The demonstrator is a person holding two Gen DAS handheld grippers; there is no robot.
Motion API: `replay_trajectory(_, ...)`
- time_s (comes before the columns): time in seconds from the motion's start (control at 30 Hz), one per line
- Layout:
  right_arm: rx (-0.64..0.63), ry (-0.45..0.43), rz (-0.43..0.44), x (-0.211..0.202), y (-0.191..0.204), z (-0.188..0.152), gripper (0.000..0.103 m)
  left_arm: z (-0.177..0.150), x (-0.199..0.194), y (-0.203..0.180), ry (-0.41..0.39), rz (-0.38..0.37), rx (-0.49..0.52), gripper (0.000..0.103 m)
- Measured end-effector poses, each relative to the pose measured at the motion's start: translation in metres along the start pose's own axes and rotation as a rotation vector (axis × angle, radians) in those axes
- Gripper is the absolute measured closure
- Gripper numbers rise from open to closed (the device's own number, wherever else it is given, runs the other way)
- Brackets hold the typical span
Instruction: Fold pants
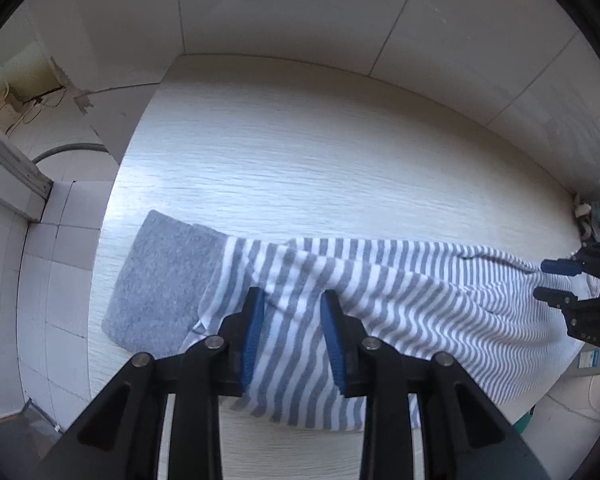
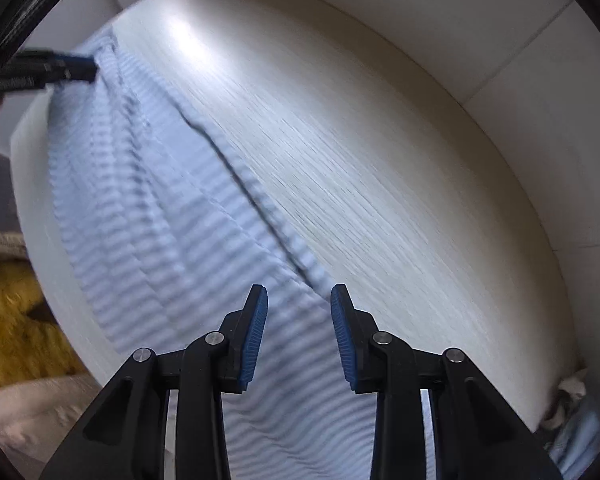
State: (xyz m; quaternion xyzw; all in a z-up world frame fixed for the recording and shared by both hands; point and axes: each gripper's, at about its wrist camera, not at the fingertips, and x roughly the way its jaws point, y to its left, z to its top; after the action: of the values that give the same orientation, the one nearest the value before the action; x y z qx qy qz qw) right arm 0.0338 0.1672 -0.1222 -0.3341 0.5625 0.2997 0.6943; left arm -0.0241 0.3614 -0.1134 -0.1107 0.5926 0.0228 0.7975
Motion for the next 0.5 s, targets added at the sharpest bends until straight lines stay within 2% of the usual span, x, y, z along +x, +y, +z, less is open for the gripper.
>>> replay_trajectory(0.1, 0.003, 0.028, 0.002, 0.009, -0.017, -0.011, 0.069, 0.0, -0.001, -0.001, -0.005, 0.011, -0.019, 0.073)
replay_trajectory(0.23, 0.003, 0.009, 0.045, 0.013, -0.03, -0.017, 0.069, -0.003, -0.005, -0.003, -0.011, 0.029, -0.037, 0.073)
replay_trajectory(0.27, -0.001, 0.005, 0.051, 0.013, -0.035, -0.02, 0.078, -0.003, -0.005, -0.004, -0.011, 0.032, -0.042, 0.073)
replay_trajectory(0.3, -0.007, -0.003, 0.054, 0.012, -0.035, -0.021, 0.091, -0.003, -0.006, -0.004, -0.011, 0.033, -0.047, 0.073)
replay_trajectory(0.37, -0.04, -0.016, 0.042, 0.006, -0.028, -0.023, 0.097, -0.002, -0.006, -0.003, -0.009, 0.034, -0.061, 0.073)
replay_trajectory(0.5, -0.067, -0.104, 0.039, -0.03, -0.031, -0.032, 0.097, -0.003, -0.009, 0.003, -0.008, 0.036, -0.097, 0.073)
